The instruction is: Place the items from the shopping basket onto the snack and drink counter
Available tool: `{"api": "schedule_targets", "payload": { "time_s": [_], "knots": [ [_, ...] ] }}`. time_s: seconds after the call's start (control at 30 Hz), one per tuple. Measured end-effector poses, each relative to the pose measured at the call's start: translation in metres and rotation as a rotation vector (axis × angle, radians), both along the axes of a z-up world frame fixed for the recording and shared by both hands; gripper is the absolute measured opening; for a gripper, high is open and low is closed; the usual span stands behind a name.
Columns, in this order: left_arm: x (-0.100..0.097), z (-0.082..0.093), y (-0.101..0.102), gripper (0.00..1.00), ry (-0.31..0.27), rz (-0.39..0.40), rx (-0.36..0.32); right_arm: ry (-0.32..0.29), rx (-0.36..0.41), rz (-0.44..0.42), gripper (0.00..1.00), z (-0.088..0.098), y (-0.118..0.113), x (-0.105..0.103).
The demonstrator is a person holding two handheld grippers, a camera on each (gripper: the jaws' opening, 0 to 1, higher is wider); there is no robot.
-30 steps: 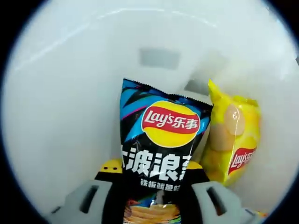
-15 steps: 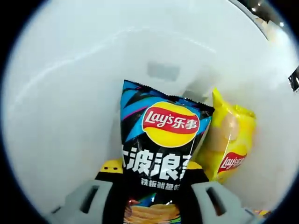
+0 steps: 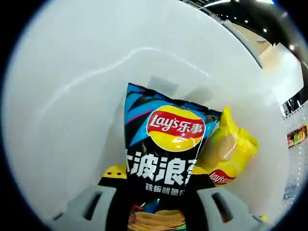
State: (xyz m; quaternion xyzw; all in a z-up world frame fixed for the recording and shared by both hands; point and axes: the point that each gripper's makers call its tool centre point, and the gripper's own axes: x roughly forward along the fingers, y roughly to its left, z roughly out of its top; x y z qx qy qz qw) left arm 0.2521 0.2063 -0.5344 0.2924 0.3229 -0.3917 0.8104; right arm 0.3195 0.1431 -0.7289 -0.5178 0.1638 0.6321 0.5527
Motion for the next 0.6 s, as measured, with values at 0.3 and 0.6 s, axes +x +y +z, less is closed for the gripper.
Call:
{"api": "schedule_targets", "payload": {
  "time_s": [0.3,0.6],
  "knots": [
    [-0.002,0.0,-0.004,0.83,-0.001,-0.009,0.023,0.038,0.104,-0.047,0.41,0.019,0.005,0.003],
    [-0.004,0.003,-0.006,0.83,-0.002,-0.005,0.019,0.053,0.167,-0.061,0.41,0.037,0.007,0.003]
  ]
}}
